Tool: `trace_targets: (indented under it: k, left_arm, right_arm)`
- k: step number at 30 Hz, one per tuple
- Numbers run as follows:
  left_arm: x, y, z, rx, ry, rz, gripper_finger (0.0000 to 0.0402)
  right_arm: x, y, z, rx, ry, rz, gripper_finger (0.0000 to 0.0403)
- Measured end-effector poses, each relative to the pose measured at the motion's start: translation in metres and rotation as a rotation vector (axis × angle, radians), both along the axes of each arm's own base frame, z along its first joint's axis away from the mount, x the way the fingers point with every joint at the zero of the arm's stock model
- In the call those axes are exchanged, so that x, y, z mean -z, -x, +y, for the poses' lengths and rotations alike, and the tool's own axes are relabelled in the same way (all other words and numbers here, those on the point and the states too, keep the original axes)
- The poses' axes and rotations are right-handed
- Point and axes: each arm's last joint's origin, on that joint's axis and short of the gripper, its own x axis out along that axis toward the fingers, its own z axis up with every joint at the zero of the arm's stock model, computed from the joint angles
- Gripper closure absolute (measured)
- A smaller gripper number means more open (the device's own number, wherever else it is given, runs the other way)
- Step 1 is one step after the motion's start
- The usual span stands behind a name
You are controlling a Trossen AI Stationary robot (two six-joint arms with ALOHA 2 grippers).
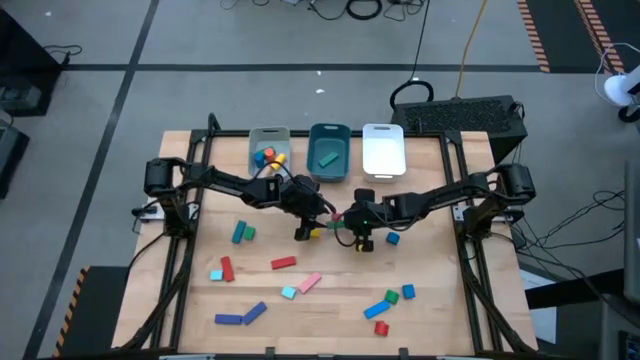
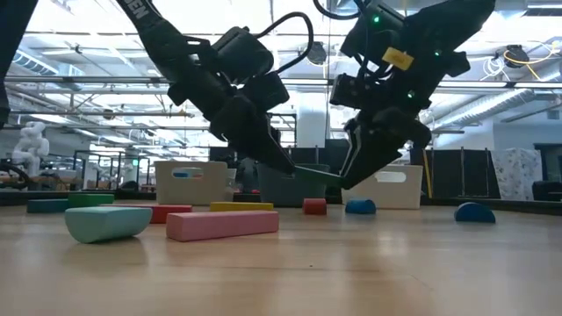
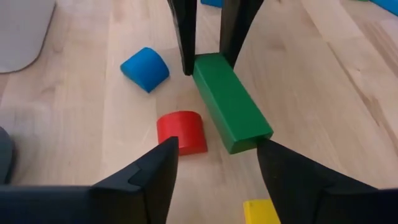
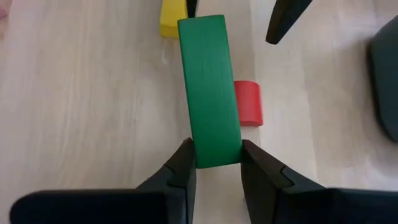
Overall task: Sort blocks by size
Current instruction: Put the green rectangle block into the blue bin
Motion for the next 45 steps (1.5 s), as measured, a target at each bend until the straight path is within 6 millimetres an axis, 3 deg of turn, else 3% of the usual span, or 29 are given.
trace_targets:
  k: [7,15,21,32,40,45]
  left_arm:
    - [-0.001,-0.001,-0.001,0.009,0.001,-0.014,0.0136]
    - [-0.001,-0.001,0.000,-0.029,-0.038,-0.011,0.0135]
    - [-0.003,-0.003,0.001,-0.051,-0.058,-0.032,0.0168]
    - [-0.004,-0.004,0.001,-0.054,-0.061,-0.048,0.0283]
    - [-0.005,-0.004,0.006,-0.088,-0.079,-0.045,0.0284]
    - [-0.016,-0.009,0.023,-0.169,-0.106,-0.005,0.0283]
  right_arm:
    - [-0.003,-0.002,-0.002,0.033,0.010,-0.033,0.0325]
    - [-0.005,-0.005,-0.001,0.031,0.006,-0.076,0.0325]
    - [-0.005,-0.005,-0.002,0.034,0.006,-0.077,0.0325]
    - [-0.005,-0.005,-0.003,0.080,-0.028,-0.084,0.0310]
    - [-0.005,-0.006,-0.003,0.189,-0.114,-0.112,0.0262]
    - [-0.004,-0.003,-0.005,0.421,-0.213,-0.138,0.0238]
